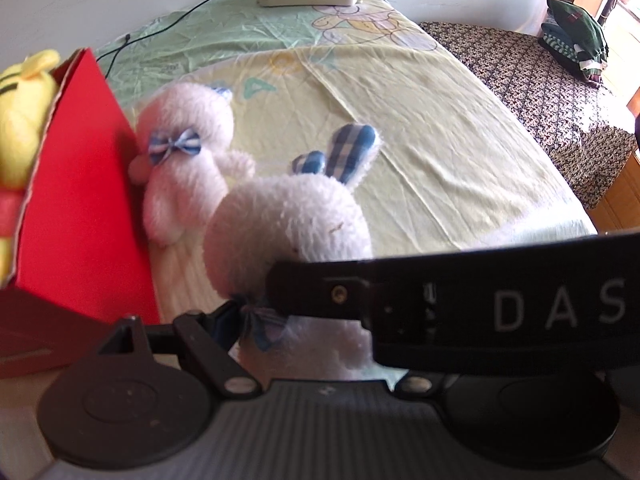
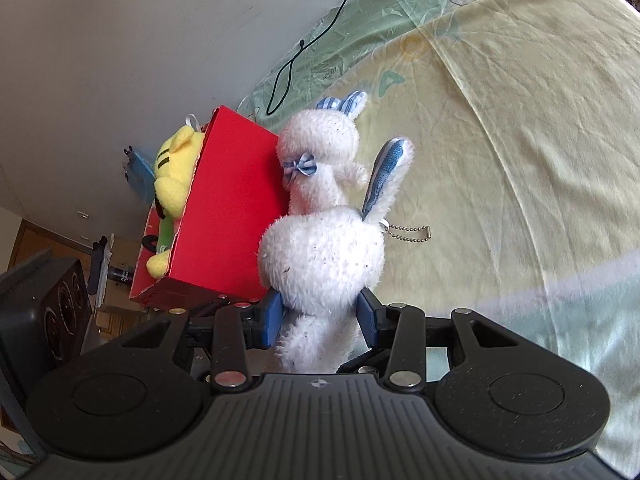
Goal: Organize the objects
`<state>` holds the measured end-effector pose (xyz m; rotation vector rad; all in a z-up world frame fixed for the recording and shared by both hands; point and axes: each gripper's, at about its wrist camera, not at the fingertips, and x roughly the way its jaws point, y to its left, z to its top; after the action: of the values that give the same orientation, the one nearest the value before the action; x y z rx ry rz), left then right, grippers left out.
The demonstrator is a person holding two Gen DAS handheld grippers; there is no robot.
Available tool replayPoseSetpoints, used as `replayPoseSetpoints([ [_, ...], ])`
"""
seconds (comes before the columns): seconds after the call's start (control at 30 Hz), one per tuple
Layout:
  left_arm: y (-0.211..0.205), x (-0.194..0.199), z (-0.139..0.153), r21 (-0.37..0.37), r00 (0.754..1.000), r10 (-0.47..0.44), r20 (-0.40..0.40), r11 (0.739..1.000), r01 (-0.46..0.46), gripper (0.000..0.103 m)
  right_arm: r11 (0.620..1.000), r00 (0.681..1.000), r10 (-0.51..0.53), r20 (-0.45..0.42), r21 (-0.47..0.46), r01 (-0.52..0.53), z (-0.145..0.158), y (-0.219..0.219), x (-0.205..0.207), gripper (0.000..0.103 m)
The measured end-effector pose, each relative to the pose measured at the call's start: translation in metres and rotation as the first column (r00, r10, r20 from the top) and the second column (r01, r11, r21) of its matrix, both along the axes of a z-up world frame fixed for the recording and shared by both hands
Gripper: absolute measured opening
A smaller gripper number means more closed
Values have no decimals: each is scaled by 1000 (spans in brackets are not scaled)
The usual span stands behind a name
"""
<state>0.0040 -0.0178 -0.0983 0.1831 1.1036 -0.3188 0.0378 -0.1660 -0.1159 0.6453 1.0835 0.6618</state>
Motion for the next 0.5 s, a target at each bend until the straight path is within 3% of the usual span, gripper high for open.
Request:
replayPoseSetpoints([
  [0.5,63,-27,11,-14,994,-108,-5,994,108,82,993,993,-119,-4,-7,119,12,59,-46,43],
])
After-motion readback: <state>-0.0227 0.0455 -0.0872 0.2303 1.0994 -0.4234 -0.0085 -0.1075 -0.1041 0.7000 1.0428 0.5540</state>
